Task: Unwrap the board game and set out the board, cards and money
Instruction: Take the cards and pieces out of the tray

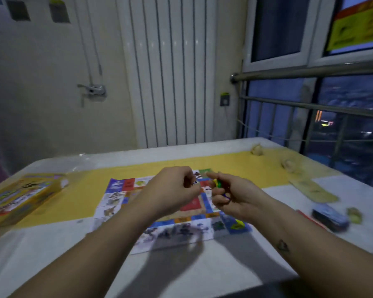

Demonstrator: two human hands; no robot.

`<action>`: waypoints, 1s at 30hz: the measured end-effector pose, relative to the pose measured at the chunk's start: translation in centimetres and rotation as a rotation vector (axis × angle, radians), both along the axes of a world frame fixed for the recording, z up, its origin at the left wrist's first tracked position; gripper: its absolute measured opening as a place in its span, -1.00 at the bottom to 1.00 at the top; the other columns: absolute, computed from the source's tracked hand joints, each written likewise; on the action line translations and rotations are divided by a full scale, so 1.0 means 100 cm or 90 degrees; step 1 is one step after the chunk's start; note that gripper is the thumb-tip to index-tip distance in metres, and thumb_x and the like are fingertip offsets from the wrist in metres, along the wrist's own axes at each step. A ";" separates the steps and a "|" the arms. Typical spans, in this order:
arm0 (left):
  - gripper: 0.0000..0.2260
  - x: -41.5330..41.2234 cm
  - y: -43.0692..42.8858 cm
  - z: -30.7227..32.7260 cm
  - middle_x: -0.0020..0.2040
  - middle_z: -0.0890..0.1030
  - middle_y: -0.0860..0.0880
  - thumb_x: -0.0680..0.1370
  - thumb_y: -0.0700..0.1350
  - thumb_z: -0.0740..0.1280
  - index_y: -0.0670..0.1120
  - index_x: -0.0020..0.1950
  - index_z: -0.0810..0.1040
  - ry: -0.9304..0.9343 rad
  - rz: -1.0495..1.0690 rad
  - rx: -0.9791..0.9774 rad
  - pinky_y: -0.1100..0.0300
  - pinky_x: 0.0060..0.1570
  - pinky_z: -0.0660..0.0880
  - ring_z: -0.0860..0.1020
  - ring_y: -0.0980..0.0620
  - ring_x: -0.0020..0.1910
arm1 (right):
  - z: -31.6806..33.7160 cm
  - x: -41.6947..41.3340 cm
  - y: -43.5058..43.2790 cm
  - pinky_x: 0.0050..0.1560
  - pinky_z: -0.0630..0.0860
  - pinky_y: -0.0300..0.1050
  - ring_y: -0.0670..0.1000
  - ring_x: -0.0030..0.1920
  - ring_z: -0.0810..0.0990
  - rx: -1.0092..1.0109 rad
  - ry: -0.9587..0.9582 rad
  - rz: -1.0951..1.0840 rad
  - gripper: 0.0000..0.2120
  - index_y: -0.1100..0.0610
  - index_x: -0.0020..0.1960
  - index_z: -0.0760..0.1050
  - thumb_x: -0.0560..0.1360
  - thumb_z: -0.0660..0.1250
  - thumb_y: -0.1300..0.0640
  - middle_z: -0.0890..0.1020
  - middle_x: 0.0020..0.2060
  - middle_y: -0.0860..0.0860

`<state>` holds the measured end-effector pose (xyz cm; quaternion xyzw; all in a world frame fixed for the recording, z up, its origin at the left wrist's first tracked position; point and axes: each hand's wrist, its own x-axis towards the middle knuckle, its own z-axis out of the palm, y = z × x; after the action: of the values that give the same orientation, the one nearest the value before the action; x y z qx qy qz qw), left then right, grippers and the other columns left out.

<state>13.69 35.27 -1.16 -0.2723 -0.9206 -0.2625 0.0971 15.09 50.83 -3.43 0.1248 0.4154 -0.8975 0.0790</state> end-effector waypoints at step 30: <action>-0.79 0.009 0.408 -0.074 0.09 0.53 -0.03 0.56 0.04 0.26 0.02 0.12 0.58 0.061 -0.228 -0.261 0.14 -0.13 0.35 0.50 -0.07 0.11 | -0.102 0.051 0.390 0.15 0.41 0.03 0.07 0.14 0.47 1.211 -0.009 -0.207 -0.79 -0.01 0.12 0.57 0.55 0.21 0.12 0.55 0.05 -0.02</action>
<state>14.62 76.07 -8.53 -0.4569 -0.8860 -0.0703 0.0352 20.22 89.85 -13.59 0.1978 0.9461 -0.1845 -0.1780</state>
